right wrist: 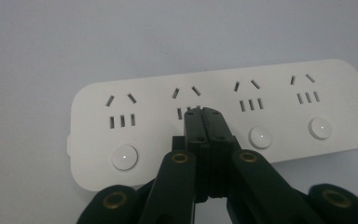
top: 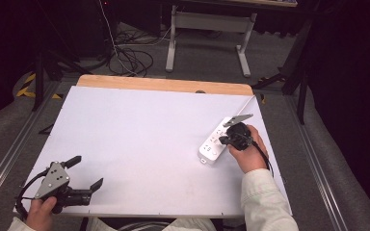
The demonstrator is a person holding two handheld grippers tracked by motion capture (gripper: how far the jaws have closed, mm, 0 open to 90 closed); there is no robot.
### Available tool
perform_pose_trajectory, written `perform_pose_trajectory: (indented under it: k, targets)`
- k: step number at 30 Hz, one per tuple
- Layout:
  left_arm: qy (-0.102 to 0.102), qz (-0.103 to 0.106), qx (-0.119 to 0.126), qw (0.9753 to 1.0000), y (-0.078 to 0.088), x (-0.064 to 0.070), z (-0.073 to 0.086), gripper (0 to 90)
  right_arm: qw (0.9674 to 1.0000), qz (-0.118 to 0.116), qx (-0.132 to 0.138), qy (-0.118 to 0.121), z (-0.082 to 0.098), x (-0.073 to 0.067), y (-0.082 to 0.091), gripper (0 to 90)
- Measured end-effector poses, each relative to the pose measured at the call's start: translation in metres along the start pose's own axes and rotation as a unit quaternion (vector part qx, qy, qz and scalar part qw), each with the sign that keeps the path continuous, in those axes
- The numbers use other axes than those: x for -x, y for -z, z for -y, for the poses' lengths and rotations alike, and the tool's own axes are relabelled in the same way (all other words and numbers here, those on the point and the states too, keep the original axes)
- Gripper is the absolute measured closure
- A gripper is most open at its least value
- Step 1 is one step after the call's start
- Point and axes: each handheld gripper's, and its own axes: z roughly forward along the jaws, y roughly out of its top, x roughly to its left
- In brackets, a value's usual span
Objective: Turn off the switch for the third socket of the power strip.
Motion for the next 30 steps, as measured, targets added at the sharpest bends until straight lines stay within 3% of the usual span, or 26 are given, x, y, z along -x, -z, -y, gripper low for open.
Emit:
perform_pose_trajectory:
  k: [14,30]
  targets:
    - [0.001,0.001,-0.001,1.0000,-0.0002,0.0002,0.0000,1.9,0.9998,-0.001,-0.021,0.002,-0.0007,-0.0001,-0.0072,90.0]
    - [0.003,0.002,-0.001,1.0000,-0.0004,0.0008,0.0001,1.9,0.9996,-0.001,-0.028,-0.001,-0.0002,-0.0001,-0.0101,90.0]
